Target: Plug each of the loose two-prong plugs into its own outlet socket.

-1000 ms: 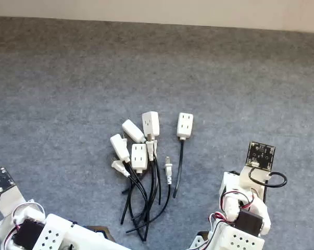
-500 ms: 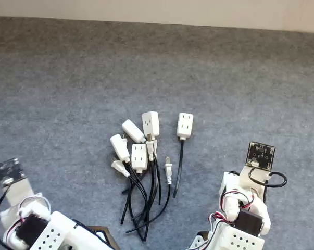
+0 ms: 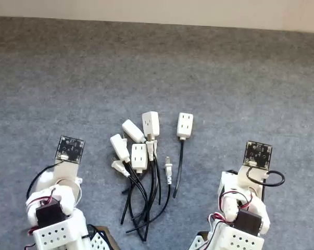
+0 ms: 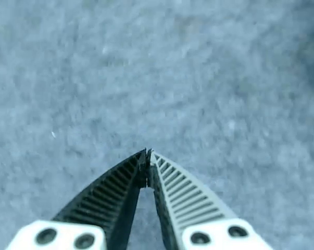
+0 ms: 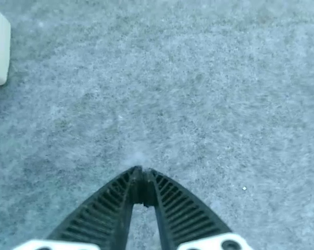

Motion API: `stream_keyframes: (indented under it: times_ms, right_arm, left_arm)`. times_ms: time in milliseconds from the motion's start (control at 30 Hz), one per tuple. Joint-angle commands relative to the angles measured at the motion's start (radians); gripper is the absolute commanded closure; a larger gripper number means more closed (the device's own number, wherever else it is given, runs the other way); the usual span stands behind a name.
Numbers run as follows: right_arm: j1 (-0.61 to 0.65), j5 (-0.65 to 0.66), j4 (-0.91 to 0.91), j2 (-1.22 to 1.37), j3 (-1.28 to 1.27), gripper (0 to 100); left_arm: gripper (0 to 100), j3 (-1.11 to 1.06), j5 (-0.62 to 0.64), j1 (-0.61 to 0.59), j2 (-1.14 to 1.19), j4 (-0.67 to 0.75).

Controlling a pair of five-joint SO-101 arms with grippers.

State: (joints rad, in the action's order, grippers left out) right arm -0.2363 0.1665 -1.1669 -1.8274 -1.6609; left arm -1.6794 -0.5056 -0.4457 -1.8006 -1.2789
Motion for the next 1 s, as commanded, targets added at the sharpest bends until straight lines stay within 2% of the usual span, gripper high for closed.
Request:
stream_keyframes:
  times_ms: [0, 100, 233, 300, 367, 467, 633, 800, 967]
  right_arm:
    - [0.010, 0.216, 0.005, -0.010, -0.148, 99.2]
    - [0.015, 0.371, -0.019, -0.010, -0.148, 99.2]
    - [0.010, 0.374, -0.025, -0.010, -0.148, 99.2]
    - [0.008, 0.374, -0.027, -0.010, -0.148, 99.2]
    - [-0.002, 0.374, -0.027, -0.010, -0.148, 99.2]
    - [-0.012, 0.374, -0.027, -0.010, -0.148, 99.2]
    - [-0.012, 0.374, -0.028, -0.010, -0.148, 99.2]
    - [-0.012, 0.374, -0.028, -0.010, -0.148, 99.2]
    - [-0.012, 0.376, -0.028, -0.010, -0.148, 99.2]
  left_arm:
    - [97, -0.016, 0.000, 0.031, -0.008, 0.141]
    - [97, -0.016, -0.003, 0.027, -0.008, 0.178]
    - [97, -0.001, 0.002, 0.050, -0.008, 0.229]
    - [96, 0.087, 0.023, 0.073, 0.002, 0.233]
    - [96, 0.232, 0.078, 0.090, 0.008, 0.152]
    - [94, 0.504, 0.087, 0.159, 0.099, 0.011]
    - [82, 0.885, 0.091, 0.289, 0.542, -0.117]
    - [82, 1.121, 0.190, 0.349, 1.052, -0.181]
    - [82, 1.236, 0.325, 0.409, 1.354, -0.143]
